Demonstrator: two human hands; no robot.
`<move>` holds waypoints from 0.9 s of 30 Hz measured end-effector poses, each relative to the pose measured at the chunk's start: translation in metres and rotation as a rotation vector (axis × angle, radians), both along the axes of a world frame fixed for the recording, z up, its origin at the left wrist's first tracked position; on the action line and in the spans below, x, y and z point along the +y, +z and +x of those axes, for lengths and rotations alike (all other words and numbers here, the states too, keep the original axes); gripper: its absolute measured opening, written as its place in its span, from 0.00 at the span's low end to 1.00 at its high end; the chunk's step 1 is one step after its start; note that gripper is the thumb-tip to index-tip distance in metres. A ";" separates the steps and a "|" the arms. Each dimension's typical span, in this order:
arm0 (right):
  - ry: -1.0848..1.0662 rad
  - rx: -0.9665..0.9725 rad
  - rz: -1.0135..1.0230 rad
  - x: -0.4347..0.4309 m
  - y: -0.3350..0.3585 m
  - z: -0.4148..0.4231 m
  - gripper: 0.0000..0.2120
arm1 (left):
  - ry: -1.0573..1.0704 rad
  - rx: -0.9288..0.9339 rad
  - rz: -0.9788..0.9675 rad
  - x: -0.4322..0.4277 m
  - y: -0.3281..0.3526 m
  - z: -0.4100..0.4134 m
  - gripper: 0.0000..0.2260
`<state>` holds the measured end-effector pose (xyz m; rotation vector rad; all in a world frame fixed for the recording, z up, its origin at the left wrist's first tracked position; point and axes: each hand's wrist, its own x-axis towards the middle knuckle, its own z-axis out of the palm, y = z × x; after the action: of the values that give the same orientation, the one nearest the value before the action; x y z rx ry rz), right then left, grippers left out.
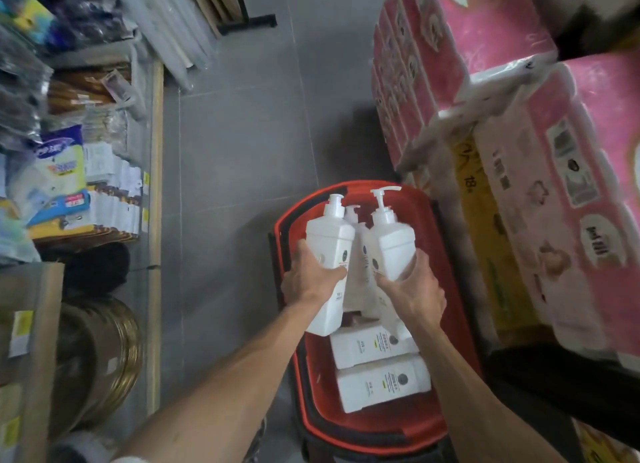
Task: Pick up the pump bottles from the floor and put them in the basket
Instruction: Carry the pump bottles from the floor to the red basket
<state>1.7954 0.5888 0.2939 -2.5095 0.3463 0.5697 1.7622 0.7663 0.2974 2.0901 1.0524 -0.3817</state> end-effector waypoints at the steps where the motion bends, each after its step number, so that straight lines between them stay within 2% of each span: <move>1: 0.000 0.009 -0.001 -0.001 -0.007 0.000 0.39 | 0.004 0.013 0.005 -0.001 -0.005 0.002 0.29; 13: 0.011 0.008 -0.024 0.007 -0.064 0.017 0.43 | 0.026 0.089 0.034 -0.004 -0.060 0.018 0.34; 17: 0.017 -0.030 -0.033 0.008 -0.078 0.022 0.39 | 0.037 0.100 0.050 -0.003 -0.069 0.023 0.33; 21: 0.060 -0.053 -0.101 0.009 -0.089 0.031 0.40 | 0.043 0.117 0.069 -0.004 -0.079 0.029 0.35; 27: 0.023 -0.064 -0.089 0.016 -0.099 0.036 0.39 | 0.060 0.133 0.027 -0.011 -0.093 0.036 0.33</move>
<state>1.8316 0.6050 0.1944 -2.6139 0.3260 0.4913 1.7978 0.7557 0.2045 2.0748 1.2008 -0.4845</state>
